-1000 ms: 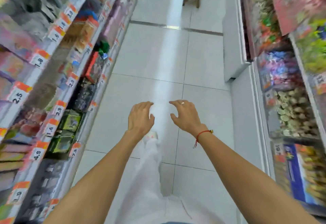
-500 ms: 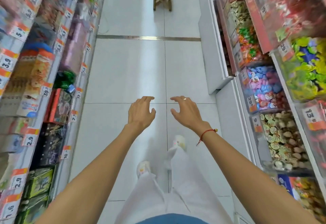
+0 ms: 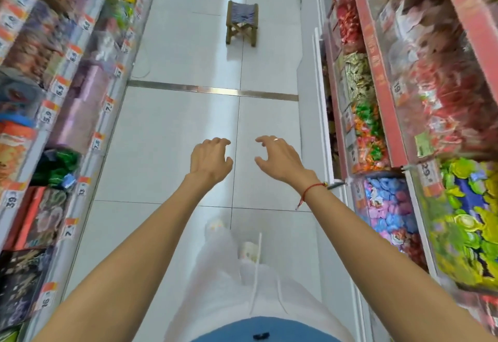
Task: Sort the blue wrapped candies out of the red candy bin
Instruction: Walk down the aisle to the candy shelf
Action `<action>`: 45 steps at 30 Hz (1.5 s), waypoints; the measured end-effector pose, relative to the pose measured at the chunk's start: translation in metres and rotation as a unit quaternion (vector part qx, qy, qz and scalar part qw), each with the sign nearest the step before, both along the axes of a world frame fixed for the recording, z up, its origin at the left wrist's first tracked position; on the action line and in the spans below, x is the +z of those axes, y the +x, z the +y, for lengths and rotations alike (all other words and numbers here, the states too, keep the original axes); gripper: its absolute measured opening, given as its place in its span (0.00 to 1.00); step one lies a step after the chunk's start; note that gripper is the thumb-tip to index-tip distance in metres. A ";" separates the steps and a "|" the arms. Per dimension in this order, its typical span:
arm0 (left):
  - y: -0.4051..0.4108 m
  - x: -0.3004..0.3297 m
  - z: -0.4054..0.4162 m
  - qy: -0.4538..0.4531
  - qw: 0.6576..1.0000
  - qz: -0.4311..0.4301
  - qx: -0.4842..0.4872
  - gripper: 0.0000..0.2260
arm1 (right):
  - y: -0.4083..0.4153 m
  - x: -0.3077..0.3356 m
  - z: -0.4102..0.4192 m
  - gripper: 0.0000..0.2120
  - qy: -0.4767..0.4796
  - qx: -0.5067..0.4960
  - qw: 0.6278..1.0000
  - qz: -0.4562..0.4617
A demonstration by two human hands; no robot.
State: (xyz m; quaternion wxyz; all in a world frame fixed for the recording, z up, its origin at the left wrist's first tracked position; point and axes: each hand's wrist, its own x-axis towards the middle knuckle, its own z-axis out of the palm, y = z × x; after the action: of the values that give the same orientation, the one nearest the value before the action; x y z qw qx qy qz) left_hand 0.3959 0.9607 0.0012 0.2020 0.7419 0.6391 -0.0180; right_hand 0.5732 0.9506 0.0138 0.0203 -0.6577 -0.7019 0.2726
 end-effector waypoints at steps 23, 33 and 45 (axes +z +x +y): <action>0.062 -0.011 0.539 -0.013 1.000 -0.011 0.016 0.23 | 0.070 -0.036 0.540 0.23 0.019 -0.004 1.000 -0.022; 0.121 -0.009 0.750 -0.034 0.999 -0.008 0.029 0.22 | 0.146 -0.030 0.764 0.23 0.027 0.000 0.999 -0.037; 0.189 -0.027 1.020 -0.071 0.997 -0.012 -0.027 0.19 | 0.204 -0.041 0.997 0.22 0.010 -0.071 0.997 -0.018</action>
State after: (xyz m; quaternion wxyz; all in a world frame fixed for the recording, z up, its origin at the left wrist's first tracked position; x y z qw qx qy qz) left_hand 0.5850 1.9812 -0.0256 0.2615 0.7428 0.6134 -0.0603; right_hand 0.7770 1.9473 -0.0268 0.0335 -0.7101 -0.6566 0.2520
